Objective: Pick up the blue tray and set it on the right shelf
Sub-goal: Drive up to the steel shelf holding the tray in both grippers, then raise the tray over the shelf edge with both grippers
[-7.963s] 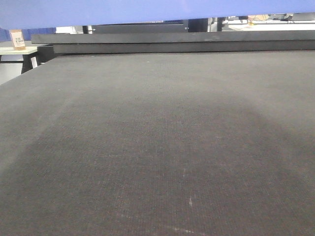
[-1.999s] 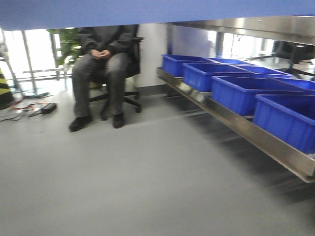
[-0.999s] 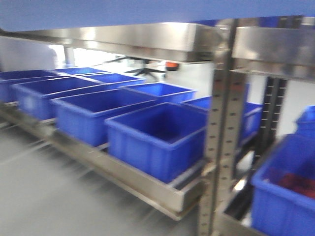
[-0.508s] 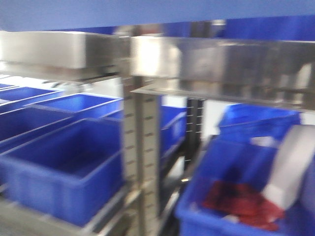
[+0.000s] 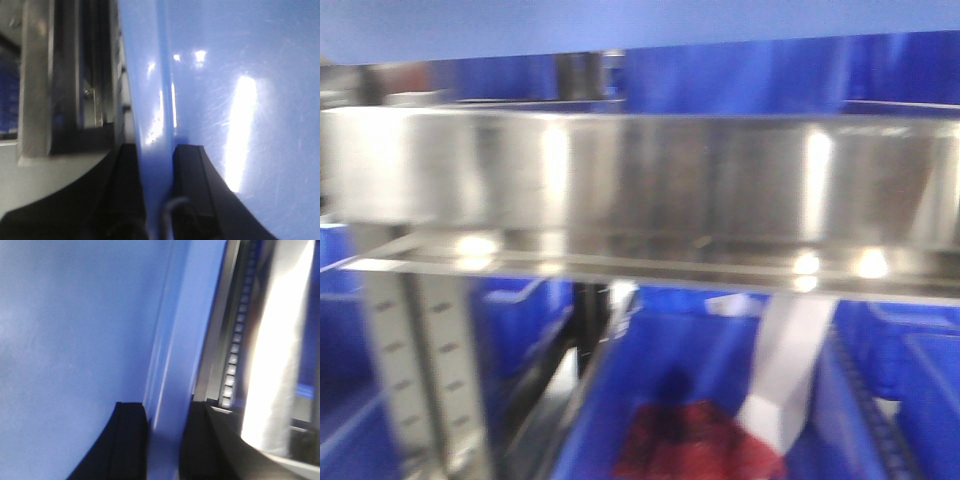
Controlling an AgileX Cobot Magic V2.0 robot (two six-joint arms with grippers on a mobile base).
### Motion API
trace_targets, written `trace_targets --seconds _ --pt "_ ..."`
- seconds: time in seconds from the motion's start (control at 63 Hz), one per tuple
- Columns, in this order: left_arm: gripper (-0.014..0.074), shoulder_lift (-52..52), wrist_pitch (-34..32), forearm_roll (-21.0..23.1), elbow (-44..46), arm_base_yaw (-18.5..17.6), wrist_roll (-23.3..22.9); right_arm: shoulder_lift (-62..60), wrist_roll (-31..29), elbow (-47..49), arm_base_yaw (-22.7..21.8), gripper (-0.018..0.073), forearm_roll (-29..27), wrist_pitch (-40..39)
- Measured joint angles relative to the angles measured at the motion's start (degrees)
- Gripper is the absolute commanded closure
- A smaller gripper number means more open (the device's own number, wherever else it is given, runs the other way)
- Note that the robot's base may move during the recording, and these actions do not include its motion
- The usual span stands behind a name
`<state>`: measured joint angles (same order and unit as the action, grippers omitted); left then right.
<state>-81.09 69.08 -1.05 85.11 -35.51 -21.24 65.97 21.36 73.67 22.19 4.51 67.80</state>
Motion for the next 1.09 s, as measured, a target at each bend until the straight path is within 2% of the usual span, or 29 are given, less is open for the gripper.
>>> trace_targets --seconds 1.094 --pt "0.0645 0.0 -0.01 0.0 0.0 0.0 0.0 0.0 0.0 0.0 0.0 0.0503 0.0 0.0"
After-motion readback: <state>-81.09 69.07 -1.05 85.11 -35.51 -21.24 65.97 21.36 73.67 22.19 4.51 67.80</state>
